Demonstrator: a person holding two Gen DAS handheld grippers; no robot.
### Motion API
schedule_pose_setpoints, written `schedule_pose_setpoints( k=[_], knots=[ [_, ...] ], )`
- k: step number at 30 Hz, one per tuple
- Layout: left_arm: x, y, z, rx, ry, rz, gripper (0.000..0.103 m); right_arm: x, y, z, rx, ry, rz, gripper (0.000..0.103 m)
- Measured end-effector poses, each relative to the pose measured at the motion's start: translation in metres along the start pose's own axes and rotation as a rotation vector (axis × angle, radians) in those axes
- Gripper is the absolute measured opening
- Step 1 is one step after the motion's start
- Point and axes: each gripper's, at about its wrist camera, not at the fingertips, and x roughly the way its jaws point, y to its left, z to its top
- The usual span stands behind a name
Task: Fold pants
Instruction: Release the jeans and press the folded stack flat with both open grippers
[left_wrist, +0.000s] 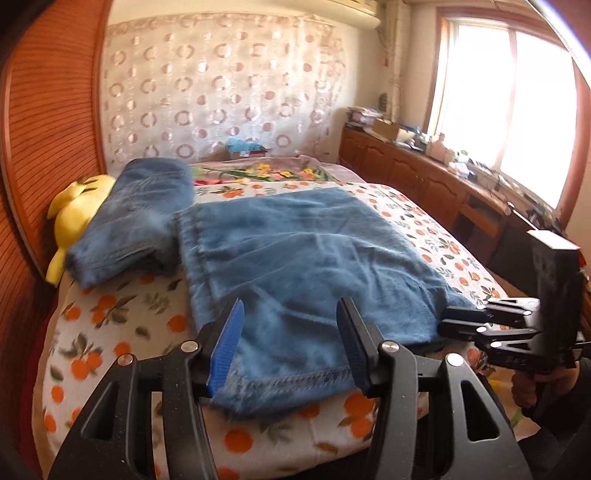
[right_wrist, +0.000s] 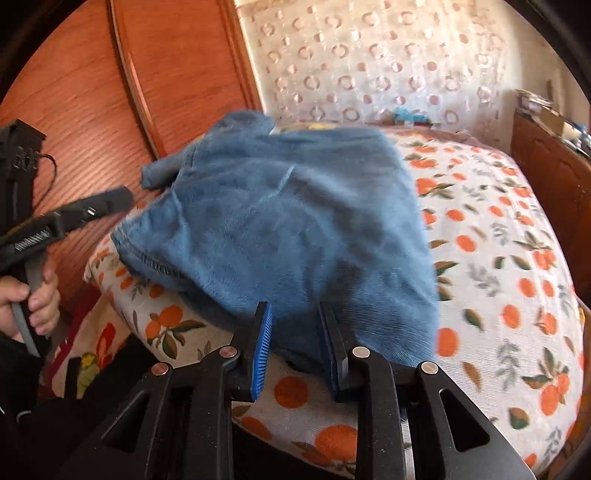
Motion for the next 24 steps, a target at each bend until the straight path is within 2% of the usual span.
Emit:
schedule_pose_setpoints(
  k=[2,5,10,14,20,24],
  knots=[
    [0.011,-0.01,0.01,0.026,0.018,-0.011,0.053,-0.012,-0.003,-0.002,0.011,-0.022,-0.032,0.026],
    [0.025,-0.027,0.027,0.083,0.03,-0.032,0.053,-0.026,-0.014,-0.004,0.037,-0.046,-0.091,0.032],
    [0.051,-0.054,0.05,0.14,0.047,-0.081,0.053,-0.035,-0.039,-0.009,0.109,-0.043,-0.139,0.036],
    [0.078,-0.061,0.053,0.15,0.093,-0.079,0.053,-0.029,-0.052,-0.013,0.175,-0.007,-0.101,0.036],
    [0.112,-0.046,0.04,0.115,0.189,-0.035,0.053,-0.029,-0.053,-0.016,0.172,-0.001,-0.09,0.037],
    [0.116,-0.037,0.031,0.102,0.196,-0.056,0.053,-0.029,-0.055,-0.016,0.176,0.0,-0.085,0.037]
  ],
)
